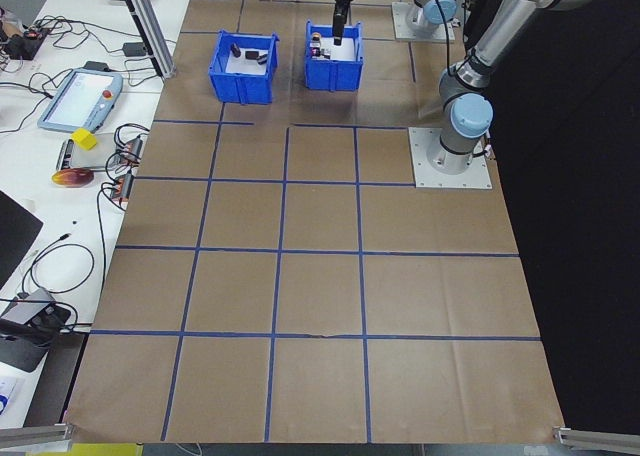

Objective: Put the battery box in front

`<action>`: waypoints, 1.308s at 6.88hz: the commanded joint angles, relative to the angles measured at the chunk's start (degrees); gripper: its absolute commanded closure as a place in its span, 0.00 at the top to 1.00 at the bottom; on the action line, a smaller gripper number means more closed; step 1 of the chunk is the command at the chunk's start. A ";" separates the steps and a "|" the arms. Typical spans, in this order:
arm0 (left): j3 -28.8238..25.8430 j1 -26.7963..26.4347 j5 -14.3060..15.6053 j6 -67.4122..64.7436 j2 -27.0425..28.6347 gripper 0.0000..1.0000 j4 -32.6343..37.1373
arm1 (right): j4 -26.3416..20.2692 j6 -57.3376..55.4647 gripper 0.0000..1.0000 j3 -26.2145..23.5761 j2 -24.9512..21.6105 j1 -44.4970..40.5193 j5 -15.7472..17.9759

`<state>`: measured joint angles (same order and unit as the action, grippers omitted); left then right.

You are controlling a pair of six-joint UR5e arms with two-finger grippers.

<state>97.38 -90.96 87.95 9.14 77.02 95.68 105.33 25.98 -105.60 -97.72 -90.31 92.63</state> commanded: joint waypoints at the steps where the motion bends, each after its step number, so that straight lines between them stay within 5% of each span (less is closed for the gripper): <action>1: 0.09 -0.01 0.12 -0.08 -0.73 1.00 0.21 | -8.61 -14.86 1.00 6.78 2.17 0.57 -2.96; 4: 0.09 -0.10 -0.06 -0.08 -0.73 1.00 -0.06 | -17.69 -24.03 1.00 15.24 8.15 0.57 -3.07; 9: 0.09 -0.10 -0.23 -0.79 -0.73 1.00 -0.06 | -17.97 -27.91 1.00 14.81 8.25 1.28 -2.72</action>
<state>97.47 -91.05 87.83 8.35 76.26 95.63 87.47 -1.67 -90.77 -89.49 -89.09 89.85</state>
